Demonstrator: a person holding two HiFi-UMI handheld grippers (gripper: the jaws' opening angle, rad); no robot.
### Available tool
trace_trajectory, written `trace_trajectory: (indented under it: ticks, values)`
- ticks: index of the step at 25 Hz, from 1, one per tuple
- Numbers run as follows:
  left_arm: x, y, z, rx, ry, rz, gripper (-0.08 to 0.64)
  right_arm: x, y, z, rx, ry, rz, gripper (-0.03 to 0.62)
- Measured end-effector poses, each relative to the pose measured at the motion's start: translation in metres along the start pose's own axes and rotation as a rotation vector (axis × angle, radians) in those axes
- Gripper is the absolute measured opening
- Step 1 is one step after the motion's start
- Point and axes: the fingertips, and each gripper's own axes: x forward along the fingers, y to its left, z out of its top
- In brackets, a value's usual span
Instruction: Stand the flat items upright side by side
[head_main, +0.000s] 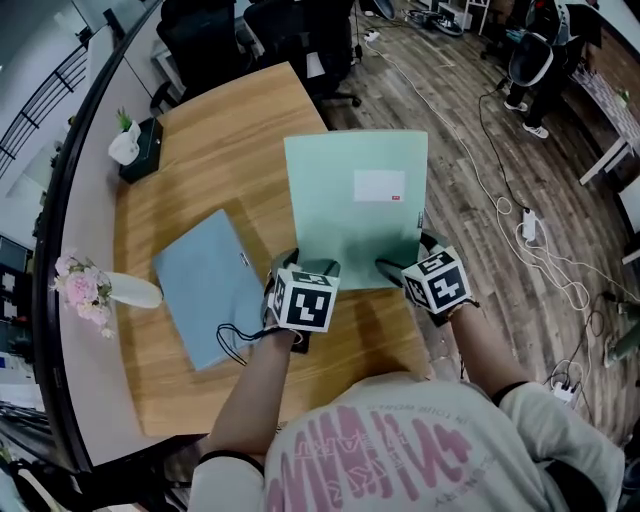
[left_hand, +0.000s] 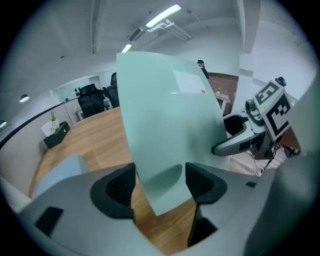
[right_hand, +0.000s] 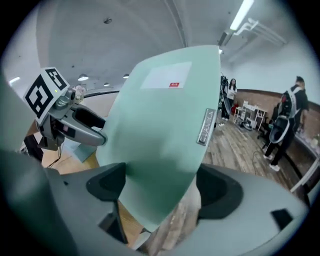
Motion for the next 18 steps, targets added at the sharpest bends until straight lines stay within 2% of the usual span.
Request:
trace_trajectory:
  ticks: [4, 6, 12, 18]
  values:
    - [-0.025, 0.001, -0.007, -0.017, -0.110, 0.057, 0.315, -0.006, 0.013, 0.006, -0.076, -0.065, -0.035, 0.446]
    - [-0.036, 0.001, -0.012, -0.006, -0.136, 0.072, 0.308, -0.007, 0.020, 0.008, -0.098, -0.085, -0.035, 0.446]
    - [-0.054, 0.001, -0.038, 0.040, -0.128, 0.148, 0.282, -0.007, 0.037, 0.009, -0.189, -0.105, -0.041, 0.446]
    - [-0.056, -0.003, -0.066, 0.017, -0.079, 0.136, 0.276, -0.003, 0.048, 0.006, -0.286, -0.105, -0.069, 0.445]
